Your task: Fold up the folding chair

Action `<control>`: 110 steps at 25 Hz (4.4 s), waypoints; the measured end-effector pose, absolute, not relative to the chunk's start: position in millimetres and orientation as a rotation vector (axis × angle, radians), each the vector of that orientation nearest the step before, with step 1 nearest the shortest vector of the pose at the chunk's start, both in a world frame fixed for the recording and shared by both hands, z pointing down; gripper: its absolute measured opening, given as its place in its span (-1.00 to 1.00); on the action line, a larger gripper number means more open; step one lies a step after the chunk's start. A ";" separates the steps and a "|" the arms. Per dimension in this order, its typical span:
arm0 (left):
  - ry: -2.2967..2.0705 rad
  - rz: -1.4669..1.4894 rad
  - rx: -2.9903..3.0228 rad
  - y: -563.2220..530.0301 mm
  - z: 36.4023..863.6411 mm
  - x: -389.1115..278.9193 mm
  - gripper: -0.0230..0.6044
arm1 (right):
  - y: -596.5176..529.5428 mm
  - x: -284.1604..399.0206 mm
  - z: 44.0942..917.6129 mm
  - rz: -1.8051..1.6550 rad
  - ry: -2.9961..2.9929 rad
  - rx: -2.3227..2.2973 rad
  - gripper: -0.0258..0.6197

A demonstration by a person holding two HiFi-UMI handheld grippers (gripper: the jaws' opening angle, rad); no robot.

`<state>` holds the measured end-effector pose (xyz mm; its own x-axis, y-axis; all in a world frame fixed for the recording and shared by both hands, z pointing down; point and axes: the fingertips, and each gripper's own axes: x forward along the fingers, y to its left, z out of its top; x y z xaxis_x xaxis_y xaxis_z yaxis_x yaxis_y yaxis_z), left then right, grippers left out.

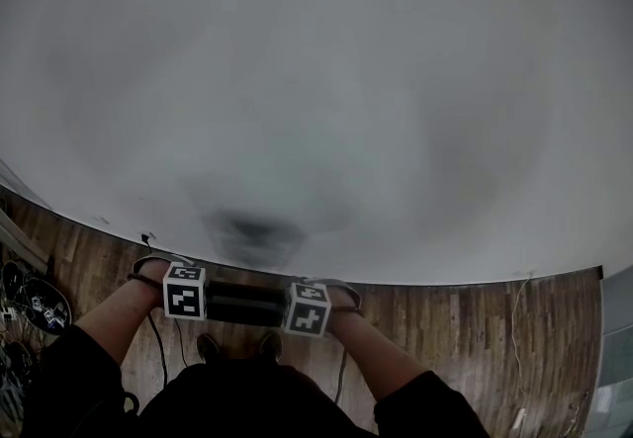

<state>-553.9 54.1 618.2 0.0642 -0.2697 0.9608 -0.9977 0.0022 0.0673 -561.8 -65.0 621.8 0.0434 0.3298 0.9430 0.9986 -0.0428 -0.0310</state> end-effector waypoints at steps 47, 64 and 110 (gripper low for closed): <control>-1.787 1.130 1.115 93.0 590.9 -664.4 -0.33 | -89.9 -680.1 610.2 -1.099 -1.948 -1.097 -0.15; -1.927 1.183 0.922 97.6 591.8 -698.7 -0.28 | -90.2 -714.9 611.3 -1.135 -2.039 -0.931 -0.05; -1.955 1.250 0.818 105.8 598.5 -743.3 -0.29 | -94.5 -746.4 610.6 -1.329 -2.114 -0.722 0.03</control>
